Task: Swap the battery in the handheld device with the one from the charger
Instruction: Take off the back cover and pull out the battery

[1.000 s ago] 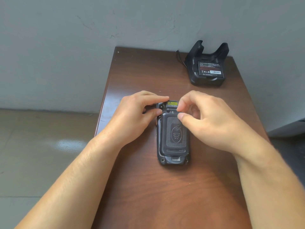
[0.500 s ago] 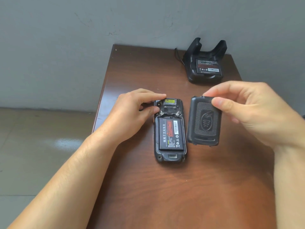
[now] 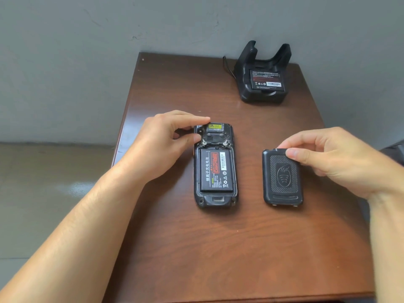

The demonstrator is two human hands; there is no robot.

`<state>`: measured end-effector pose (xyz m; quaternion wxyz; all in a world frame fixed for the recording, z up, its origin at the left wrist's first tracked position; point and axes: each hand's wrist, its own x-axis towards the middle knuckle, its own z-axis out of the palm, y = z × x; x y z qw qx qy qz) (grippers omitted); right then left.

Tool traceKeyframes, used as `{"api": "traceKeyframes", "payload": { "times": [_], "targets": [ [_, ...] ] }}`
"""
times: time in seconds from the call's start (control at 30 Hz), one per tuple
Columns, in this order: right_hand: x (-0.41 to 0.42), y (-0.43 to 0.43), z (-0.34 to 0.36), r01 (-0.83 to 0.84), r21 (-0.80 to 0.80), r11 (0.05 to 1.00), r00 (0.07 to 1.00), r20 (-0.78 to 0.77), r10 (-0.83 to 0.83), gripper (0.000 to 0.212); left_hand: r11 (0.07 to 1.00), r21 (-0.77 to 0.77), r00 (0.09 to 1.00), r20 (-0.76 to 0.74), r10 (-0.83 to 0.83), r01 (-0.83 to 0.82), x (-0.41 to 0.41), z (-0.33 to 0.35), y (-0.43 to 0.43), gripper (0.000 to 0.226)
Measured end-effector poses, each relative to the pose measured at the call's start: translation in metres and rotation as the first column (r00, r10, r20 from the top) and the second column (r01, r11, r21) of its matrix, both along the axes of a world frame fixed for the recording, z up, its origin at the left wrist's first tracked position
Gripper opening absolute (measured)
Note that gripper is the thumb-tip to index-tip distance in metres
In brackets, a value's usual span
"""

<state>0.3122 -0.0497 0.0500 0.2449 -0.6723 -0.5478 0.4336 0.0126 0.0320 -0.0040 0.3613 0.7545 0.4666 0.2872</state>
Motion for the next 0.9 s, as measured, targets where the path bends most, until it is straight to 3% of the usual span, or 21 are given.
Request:
{"api": "traceKeyframes", "payload": {
  "times": [0.13,0.4,0.9],
  "targets": [
    [0.004,-0.001,-0.005,-0.014,0.013,1.000,1.000,0.001,0.014,0.014,1.000,0.007,1.000,-0.004,0.006,-0.006,0.001,0.002,-0.001,0.039],
    [0.007,0.001,-0.013,-0.040,0.060,0.997,0.982,0.185,0.028,0.011,1.000,0.019,1.000,-0.029,0.009,-0.009,0.002,0.005,-0.001,0.038],
    [0.010,0.001,-0.020,-0.023,0.112,0.993,0.979,0.203,0.000,0.014,1.000,0.000,1.000,-0.002,0.017,-0.017,0.003,0.006,-0.003,0.037]
  ]
}}
